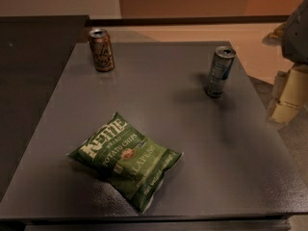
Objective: Knock redbull can over
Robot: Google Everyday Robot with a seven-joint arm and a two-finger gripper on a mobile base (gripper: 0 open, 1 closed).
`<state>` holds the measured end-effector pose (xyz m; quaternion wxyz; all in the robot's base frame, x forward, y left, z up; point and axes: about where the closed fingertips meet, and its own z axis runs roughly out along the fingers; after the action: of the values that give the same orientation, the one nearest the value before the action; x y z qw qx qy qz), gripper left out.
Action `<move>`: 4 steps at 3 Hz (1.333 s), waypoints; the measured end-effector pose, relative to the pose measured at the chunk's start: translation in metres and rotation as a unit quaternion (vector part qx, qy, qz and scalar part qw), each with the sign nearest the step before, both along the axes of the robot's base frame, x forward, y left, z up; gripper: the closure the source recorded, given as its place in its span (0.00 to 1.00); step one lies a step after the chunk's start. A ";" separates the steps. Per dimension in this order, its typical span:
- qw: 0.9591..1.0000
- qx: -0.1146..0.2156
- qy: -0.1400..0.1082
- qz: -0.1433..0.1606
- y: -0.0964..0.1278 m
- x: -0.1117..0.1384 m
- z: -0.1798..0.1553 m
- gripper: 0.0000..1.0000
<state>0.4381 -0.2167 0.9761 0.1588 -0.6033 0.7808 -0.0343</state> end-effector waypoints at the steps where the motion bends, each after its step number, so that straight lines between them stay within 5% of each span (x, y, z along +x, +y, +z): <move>1: 1.000 0.005 -0.009 -0.002 -0.001 0.003 0.000 0.00; 2: 0.999 0.027 -0.031 -0.010 -0.008 0.019 -0.005 0.00; 4: 0.991 0.109 -0.074 -0.038 -0.021 0.075 -0.019 0.00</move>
Offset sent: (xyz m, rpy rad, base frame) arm 0.0445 -0.0193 -0.0163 0.1187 -0.1090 -0.0440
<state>0.5129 -0.2376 0.9572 0.2796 -0.5484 0.7881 0.0008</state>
